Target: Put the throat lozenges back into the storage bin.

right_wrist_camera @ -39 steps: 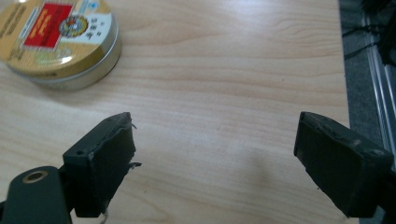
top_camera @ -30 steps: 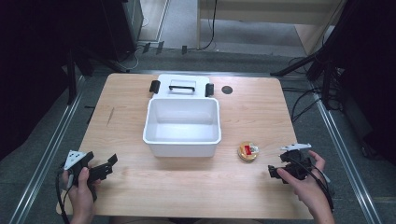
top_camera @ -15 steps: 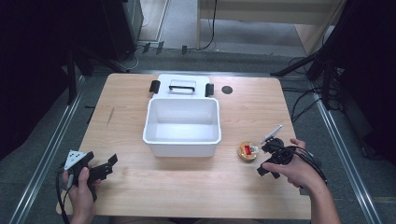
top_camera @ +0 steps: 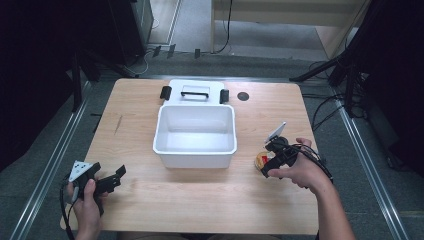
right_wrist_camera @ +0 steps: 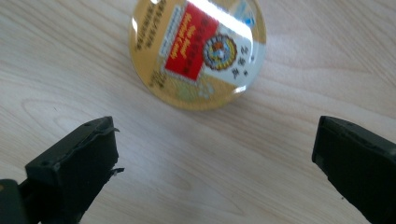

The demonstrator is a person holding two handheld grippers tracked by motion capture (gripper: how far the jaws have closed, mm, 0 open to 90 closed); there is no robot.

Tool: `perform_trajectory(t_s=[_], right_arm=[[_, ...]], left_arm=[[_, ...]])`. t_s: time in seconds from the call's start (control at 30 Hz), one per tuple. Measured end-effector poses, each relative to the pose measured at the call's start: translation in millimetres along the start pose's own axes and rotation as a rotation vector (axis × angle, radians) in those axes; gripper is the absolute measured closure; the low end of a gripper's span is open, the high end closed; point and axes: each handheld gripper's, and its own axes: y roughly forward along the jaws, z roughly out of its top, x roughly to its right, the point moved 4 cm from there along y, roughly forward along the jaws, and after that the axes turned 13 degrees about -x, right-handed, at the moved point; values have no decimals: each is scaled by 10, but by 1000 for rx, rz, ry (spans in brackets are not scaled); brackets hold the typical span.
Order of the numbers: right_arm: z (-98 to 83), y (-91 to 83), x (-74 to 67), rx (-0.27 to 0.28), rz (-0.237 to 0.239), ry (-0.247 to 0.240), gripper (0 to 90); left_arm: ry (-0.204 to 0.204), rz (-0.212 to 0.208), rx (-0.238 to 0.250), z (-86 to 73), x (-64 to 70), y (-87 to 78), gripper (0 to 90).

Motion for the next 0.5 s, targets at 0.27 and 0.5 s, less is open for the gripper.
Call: perform_trajectory(t_s=[0.27, 0.5], right_arm=[[191, 41, -77, -7, 16, 0, 38], [298, 113, -78, -9, 14, 27, 88]], left_arm=[[-2, -1, 2, 0, 0, 0, 2], [-3, -3, 0, 0, 0, 0, 2]])
